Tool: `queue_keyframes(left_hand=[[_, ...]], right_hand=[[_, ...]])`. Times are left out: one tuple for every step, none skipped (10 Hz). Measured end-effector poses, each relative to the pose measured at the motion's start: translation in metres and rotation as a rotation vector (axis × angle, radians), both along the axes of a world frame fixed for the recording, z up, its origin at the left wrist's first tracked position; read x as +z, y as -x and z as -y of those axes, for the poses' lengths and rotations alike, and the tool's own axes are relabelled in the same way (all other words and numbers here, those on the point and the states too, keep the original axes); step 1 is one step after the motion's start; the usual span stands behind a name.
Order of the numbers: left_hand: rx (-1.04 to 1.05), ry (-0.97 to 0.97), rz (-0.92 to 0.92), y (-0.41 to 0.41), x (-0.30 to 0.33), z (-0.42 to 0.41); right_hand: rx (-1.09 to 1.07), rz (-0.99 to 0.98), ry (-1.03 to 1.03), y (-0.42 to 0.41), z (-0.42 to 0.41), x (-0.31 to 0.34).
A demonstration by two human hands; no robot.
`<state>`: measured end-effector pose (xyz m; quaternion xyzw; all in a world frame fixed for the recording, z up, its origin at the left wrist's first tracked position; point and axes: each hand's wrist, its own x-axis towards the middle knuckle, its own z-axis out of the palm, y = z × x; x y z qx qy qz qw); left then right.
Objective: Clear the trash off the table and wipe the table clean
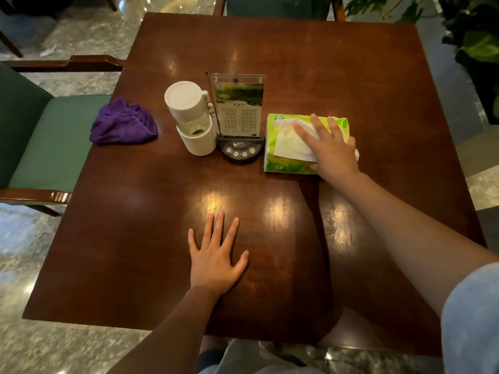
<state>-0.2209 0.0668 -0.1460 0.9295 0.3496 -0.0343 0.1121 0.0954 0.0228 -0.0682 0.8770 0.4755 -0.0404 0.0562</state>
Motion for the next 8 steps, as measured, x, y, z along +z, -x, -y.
queue_keyframes(left_hand=[[0.001, -0.002, -0.007, 0.0, 0.001, 0.0], [0.007, 0.003, -0.004, 0.0, 0.0, 0.0], [0.003, -0.005, 0.004, 0.0, 0.0, 0.0], [-0.002, -0.013, 0.008, 0.0, -0.001, 0.0], [-0.008, -0.023, 0.01, 0.0, -0.002, -0.001], [-0.004, -0.002, -0.009, 0.001, -0.001, 0.0], [-0.013, 0.071, -0.108, 0.0, 0.009, -0.004], [-0.06, 0.156, -0.227, -0.005, 0.018, -0.007]], right_hand=[[-0.033, -0.003, -0.032, -0.003, -0.006, 0.0], [-0.033, -0.011, -0.027, -0.006, -0.009, 0.002], [-0.013, -0.006, -0.01, -0.008, -0.011, 0.002], [-0.013, 0.008, 0.002, -0.007, -0.011, 0.003], [-0.034, 0.011, 0.027, 0.003, -0.011, 0.01], [-0.049, -0.024, 0.021, 0.01, -0.008, 0.022], [-0.081, -0.018, -0.066, 0.028, 0.008, 0.042], [-0.066, -0.031, -0.131, 0.047, 0.022, 0.048]])
